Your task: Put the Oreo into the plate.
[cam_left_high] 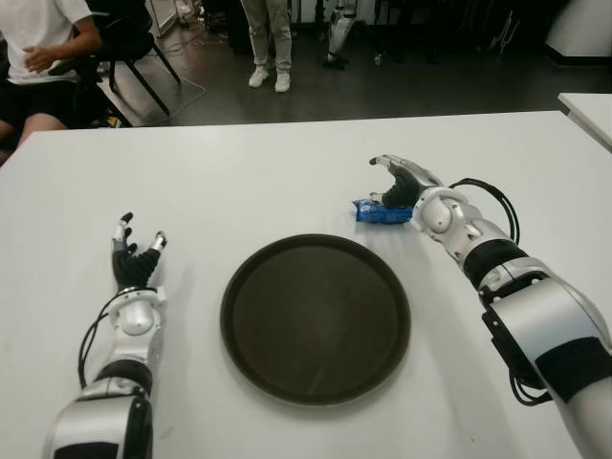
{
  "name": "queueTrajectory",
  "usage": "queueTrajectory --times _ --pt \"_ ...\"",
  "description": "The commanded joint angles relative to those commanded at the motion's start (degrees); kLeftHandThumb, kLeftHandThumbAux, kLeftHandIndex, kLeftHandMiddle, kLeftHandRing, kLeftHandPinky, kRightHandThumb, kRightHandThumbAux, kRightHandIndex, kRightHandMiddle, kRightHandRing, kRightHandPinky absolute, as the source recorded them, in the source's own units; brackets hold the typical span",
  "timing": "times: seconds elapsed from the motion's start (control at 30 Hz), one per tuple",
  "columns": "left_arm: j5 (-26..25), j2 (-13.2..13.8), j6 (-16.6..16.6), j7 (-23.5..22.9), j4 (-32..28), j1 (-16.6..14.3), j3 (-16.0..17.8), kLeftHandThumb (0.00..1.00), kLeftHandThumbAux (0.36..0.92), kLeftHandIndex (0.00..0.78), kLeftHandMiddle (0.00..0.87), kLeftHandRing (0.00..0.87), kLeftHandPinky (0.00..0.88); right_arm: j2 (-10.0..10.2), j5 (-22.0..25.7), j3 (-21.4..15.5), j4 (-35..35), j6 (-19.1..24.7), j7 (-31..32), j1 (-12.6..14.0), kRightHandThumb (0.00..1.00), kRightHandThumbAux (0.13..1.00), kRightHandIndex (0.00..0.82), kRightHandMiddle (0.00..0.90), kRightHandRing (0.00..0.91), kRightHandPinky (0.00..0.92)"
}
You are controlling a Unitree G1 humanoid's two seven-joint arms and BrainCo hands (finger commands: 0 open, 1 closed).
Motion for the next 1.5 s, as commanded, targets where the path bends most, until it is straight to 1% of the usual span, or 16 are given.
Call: queueTrajectory --times 0.23,0.4,0.57,0.77,0.93,1.2,1.37,1.5 --pt "0.21 0.32 0.15 -0.12 0.23 0.05 -0.22 0.0 0.705 0.05 0.034 0.015 0.018 0.08 -0.41 0.26 0.18 0.55 -0.04 0.01 0.475 0.717 0.0 0.048 0.048 0.081" --pt "-0.22 0.23 0.28 -0.24 0.37 -0.04 0.04 0.0 0.718 0.05 0.037 0.02 0.028 0.03 -0.75 0.53 0.23 0.79 -0.29 0.09 0.459 0.724 0.0 0.057 0.049 0.066" --pt "-0.41 0.27 0.61 -0.25 0.67 -0.11 0.27 0.0 0.721 0.051 0.049 0.031 0.036 -0.04 -1.16 0.99 0.24 0.93 -0.55 0.22 0.45 0.712 0.0 0.051 0.041 0.062" --pt "-0.57 0.15 0.63 -0.41 0.58 -0.07 0.44 0.0 0.711 0.051 0.048 0.03 0.034 -0.02 -1.18 1.31 0.3 1.27 -0.41 0.35 0.441 0.696 0.0 0.045 0.041 0.07" --pt "-0.45 0.08 0.69 -0.2 0.48 -0.07 0.41 0.0 0.706 0.046 0.04 0.024 0.025 0.01 -1.19 1.58 0.37 1.59 -0.19 0.52 0.454 0.696 0.0 0.038 0.037 0.075" --pt "-0.2 0.1 0.55 -0.26 0.27 -0.06 0.15 0.0 0.694 0.038 0.017 0.002 0.008 0.18 -1.28 2.23 0.49 1.69 -0.11 1.61 0.462 0.695 0.0 0.023 0.021 0.061" --pt "0.22 0.24 0.12 0.11 0.15 0.01 -0.19 0.0 0.704 0.049 0.037 0.019 0.024 0.23 -0.97 2.22 0.57 1.58 0.44 2.13 0.477 0.703 0.0 0.026 0.021 0.063" --pt "0.43 0.32 0.11 0.41 0.16 0.04 -0.39 0.0 0.715 0.044 0.034 0.018 0.019 0.29 -0.83 2.14 0.55 1.53 0.69 2.45 0.482 0.709 0.0 0.024 0.022 0.072"
